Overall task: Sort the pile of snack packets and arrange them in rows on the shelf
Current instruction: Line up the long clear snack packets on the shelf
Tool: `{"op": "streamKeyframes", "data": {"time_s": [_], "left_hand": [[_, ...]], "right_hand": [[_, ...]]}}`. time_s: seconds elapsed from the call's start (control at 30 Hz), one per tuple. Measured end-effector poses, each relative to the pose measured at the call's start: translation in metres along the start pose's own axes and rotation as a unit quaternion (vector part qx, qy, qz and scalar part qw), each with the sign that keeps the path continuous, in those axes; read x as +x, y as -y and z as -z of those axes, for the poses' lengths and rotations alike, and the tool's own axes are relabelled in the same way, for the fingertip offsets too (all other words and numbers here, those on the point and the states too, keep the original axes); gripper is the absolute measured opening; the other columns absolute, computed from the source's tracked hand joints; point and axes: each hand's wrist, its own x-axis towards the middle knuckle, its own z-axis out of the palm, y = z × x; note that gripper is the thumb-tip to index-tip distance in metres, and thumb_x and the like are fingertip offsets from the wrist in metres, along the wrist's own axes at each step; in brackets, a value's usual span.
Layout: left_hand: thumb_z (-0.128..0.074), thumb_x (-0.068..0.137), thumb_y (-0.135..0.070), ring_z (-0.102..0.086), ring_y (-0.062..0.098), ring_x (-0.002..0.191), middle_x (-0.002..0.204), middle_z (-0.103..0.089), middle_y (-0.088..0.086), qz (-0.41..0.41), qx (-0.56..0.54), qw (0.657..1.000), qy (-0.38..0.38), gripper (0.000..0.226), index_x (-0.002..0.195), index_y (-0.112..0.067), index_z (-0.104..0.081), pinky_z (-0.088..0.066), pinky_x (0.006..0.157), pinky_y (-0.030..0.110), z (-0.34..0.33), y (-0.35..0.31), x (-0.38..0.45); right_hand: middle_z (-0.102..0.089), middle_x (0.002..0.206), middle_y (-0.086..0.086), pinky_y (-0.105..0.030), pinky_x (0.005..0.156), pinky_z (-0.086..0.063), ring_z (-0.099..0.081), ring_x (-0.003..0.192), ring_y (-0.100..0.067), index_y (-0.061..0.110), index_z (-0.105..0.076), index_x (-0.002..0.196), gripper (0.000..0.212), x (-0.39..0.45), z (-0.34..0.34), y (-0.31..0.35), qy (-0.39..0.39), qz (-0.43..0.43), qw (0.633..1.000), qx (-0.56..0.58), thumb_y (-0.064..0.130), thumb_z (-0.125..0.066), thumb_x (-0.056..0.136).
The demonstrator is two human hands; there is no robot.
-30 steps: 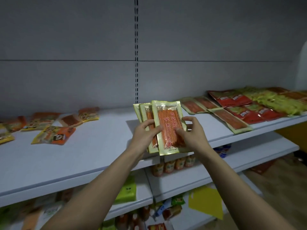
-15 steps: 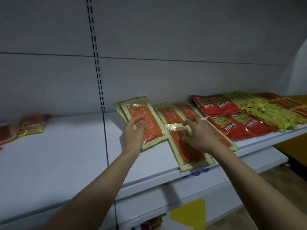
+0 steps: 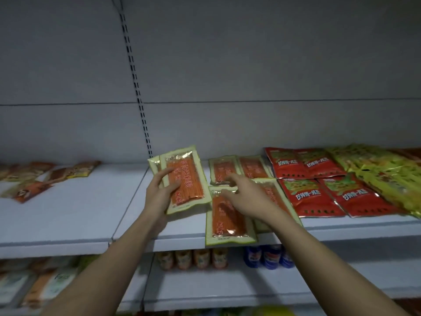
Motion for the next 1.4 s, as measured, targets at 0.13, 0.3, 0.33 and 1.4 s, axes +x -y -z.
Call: {"op": "streamKeyframes", "data": {"time_s": [0.13,0.3,0.33,1.4], "left_hand": [[-0.071,0.089,-0.002,-0.076,0.027,0.088,0.126,-0.065,0.014,-0.041,0.016,0.999,0.012,0.038,0.114,-0.03,-0.065,-0.061,0.063,0.034,-0.034,-0.005,-0.035],[-0.072,0.088,-0.003,-0.075,0.027,0.09,0.123,-0.066,0.008,-0.051,0.045,0.997,0.02,0.04,0.119,-0.027,-0.062,-0.061,0.065,0.035,-0.063,-0.007,-0.06],[-0.073,0.088,-0.004,-0.076,0.027,0.089,0.121,-0.066,0.006,-0.053,0.055,0.997,0.02,0.042,0.121,-0.026,-0.061,-0.061,0.066,0.036,-0.067,-0.008,-0.062],[-0.056,0.079,0.021,-0.062,0.003,0.053,0.093,-0.063,0.007,-0.004,0.291,0.947,0.136,0.054,0.106,-0.027,-0.055,-0.05,0.047,0.023,-0.121,0.02,0.119]], "right_hand": [[-0.056,0.131,0.002,-0.035,0.085,-0.053,-0.06,0.106,-0.015,0.026,-0.037,0.144,0.056,-0.008,0.023,0.003,0.007,0.013,0.994,0.11,0.039,-0.06,0.096],[-0.047,0.146,0.005,-0.029,0.073,-0.059,-0.063,0.098,-0.008,0.027,-0.036,0.145,0.061,-0.017,0.026,0.002,0.008,0.036,0.982,0.188,0.025,-0.067,0.093],[-0.046,0.147,0.006,-0.029,0.074,-0.06,-0.063,0.098,-0.007,0.027,-0.037,0.145,0.061,-0.018,0.027,0.001,0.005,0.033,0.979,0.202,0.022,-0.067,0.092],[-0.064,0.119,-0.01,-0.03,0.082,-0.049,-0.063,0.103,-0.027,0.009,-0.062,0.119,0.031,0.146,0.063,-0.118,-0.013,-0.171,0.984,-0.053,0.014,-0.071,0.089]]}}
